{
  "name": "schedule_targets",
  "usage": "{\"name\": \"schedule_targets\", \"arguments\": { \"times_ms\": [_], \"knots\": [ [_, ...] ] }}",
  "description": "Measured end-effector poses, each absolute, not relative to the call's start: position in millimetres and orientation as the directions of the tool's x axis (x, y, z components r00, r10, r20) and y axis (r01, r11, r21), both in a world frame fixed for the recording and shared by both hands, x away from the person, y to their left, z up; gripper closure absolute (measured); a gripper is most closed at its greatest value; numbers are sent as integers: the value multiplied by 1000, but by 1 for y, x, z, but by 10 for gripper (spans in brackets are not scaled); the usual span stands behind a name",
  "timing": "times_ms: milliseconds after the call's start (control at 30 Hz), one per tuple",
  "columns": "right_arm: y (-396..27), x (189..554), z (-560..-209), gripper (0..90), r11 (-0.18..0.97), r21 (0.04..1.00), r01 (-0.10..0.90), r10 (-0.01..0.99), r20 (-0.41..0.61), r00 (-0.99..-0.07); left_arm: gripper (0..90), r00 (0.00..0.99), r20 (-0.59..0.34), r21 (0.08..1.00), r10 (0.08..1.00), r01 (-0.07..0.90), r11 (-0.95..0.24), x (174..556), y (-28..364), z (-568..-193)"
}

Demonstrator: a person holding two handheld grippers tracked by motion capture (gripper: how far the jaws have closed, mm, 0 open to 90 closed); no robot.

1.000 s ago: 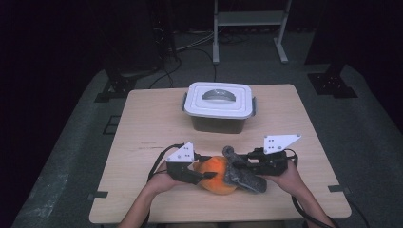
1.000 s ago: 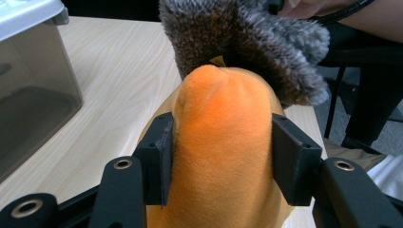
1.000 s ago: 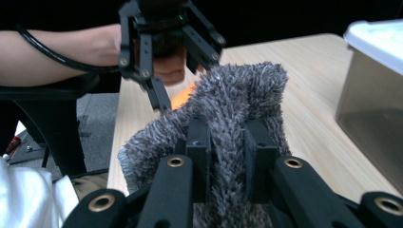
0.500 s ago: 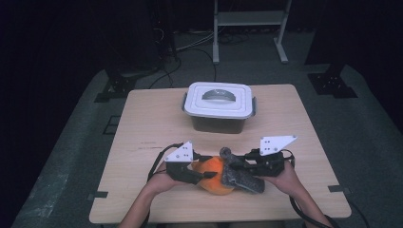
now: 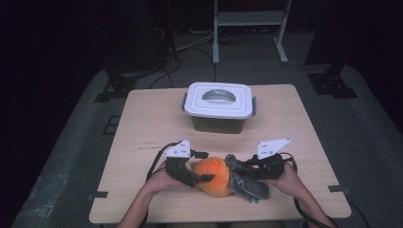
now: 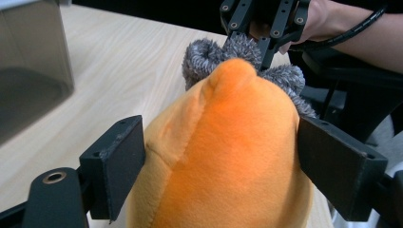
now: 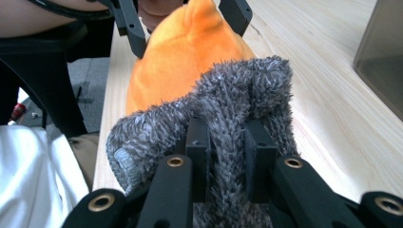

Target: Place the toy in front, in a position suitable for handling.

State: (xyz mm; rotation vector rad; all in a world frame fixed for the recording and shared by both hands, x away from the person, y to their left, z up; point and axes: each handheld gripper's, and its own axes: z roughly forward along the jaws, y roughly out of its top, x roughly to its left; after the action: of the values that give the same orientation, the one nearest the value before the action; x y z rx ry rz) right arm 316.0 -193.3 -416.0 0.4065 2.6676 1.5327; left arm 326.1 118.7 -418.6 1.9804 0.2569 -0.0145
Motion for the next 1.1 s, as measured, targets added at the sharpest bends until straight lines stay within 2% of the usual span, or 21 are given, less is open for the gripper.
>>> {"name": "schedule_targets", "arguments": {
  "times_ms": [67, 133, 167, 333, 400, 467, 533, 600, 767, 833, 867, 900, 1000, 1100],
  "knots": [
    [-193, 317, -414, 750, 479, 853, 205, 244, 95, -965, 322, 978, -110, 904, 176, 172, -392, 324, 119, -416],
    [-194, 315, -409, 751, 472, 860, 192, 254, 76, -964, 397, 979, -91, 903, 184, 159, -400, 322, 118, -411],
    [-194, 315, -409, 751, 472, 860, 192, 254, 76, -964, 417, 979, -91, 903, 184, 159, -400, 322, 118, -411],
    [-193, 308, -384, 753, 314, 938, 145, 239, 70, -968, 462, 985, -31, 897, 172, 103, -430, 311, 105, -393],
    [-188, 306, -383, 754, 322, 937, 138, 229, 64, -971, 462, 985, -25, 901, 170, 96, -423, 308, 103, -389],
    [-186, 308, -390, 754, 345, 926, 151, 232, 72, -970, 452, 982, -8, 888, 186, 92, -450, 308, 102, -391],
    [-185, 310, -400, 754, 406, 899, 167, 240, 71, -968, 424, 982, -34, 891, 187, 114, -439, 310, 104, -395],
    [-186, 313, -408, 753, 404, 893, 199, 233, 110, -966, 361, 982, -37, 893, 186, 116, -436, 311, 105, -395],
    [-188, 315, -417, 753, 432, 875, 218, 236, 124, -964, 182, 980, -86, 888, 182, 158, -432, 318, 114, -399],
    [-188, 316, -419, 753, 441, 870, 220, 238, 123, -963, 168, 979, -94, 885, 179, 165, -435, 319, 116, -401],
    [-187, 317, -421, 753, 455, 862, 222, 243, 120, -963, 177, 979, -102, 886, 177, 170, -432, 320, 119, -404],
    [-187, 317, -423, 753, 463, 858, 224, 247, 118, -962, 224, 977, -127, 887, 169, 188, -422, 322, 121, -407],
    [-187, 318, -419, 753, 472, 855, 217, 256, 103, -961, 373, 979, -93, 891, 181, 163, -425, 320, 120, -403],
    [-191, 316, -406, 754, 411, 891, 190, 275, 77, -958, 443, 977, -63, 896, 205, 146, -420, 318, 118, -396]
  ]
}}
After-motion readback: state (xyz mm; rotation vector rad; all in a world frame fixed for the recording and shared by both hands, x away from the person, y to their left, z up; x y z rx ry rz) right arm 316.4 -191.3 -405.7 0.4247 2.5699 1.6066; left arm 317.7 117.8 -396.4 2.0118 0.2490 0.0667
